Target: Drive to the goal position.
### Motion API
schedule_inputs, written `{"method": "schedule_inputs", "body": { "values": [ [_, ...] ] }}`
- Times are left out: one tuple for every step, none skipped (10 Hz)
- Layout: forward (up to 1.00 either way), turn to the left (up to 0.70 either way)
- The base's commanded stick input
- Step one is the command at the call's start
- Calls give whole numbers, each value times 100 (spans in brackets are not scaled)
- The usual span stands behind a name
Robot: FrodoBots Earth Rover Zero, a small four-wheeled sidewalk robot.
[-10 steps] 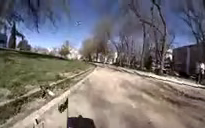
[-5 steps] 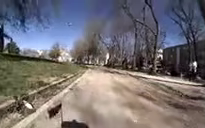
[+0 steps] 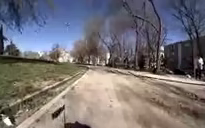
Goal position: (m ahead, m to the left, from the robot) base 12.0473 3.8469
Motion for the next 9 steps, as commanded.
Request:
{"method": "schedule_inputs", "body": {
  "values": [
    [100, -21],
    [100, -24],
    [100, -12],
    [100, -1],
    [100, 0],
    [100, 0],
    [100, 0],
    [100, 0],
    [100, 0]
  ]
}}
